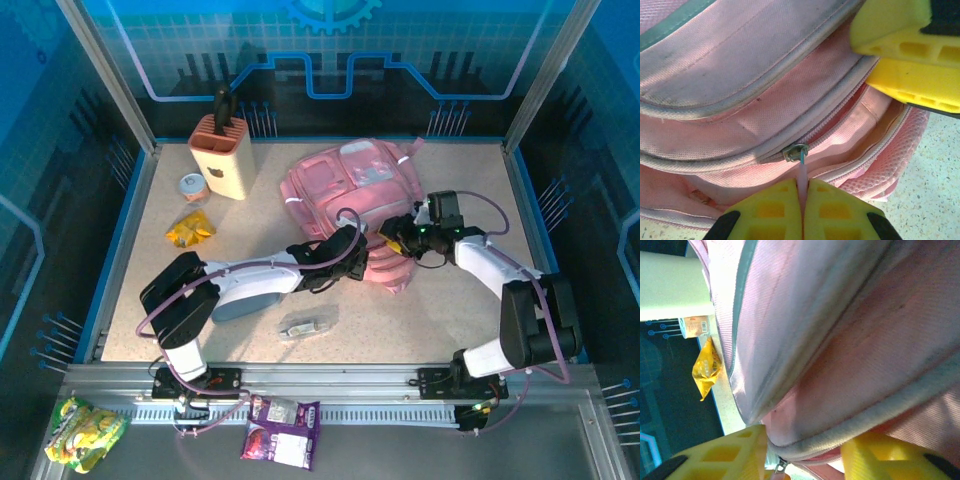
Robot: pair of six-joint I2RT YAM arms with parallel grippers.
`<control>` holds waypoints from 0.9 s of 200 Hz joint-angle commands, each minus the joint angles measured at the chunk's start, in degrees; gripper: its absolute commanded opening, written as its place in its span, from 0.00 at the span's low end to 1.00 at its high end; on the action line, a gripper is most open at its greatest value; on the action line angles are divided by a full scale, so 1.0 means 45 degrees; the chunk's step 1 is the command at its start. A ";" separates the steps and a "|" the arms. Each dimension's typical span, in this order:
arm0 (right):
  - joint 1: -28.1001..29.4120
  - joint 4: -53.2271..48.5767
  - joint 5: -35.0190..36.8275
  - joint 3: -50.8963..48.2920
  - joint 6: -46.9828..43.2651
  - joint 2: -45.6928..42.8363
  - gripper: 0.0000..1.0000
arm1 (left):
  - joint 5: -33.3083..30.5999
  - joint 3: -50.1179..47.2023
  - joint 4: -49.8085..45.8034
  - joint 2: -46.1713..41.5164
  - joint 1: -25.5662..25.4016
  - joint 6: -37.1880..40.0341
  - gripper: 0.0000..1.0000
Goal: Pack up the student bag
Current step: Unzip the student bag at the center of the table.
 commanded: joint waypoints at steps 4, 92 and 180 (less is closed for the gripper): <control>0.0409 0.1207 0.0755 0.0115 0.0439 0.0489 0.37 | 0.0009 0.0280 0.0022 -0.0016 -0.0104 -0.0060 0.00; 0.0309 0.0989 0.0163 -0.0020 0.0726 -0.0720 0.00 | -0.1328 -0.1230 -0.0307 -0.0856 -0.0039 0.0073 0.00; -0.0581 0.0116 -0.1018 -0.0517 0.0394 -0.1631 0.00 | -0.1146 -0.3121 0.2546 -0.0930 0.3054 -0.1391 0.00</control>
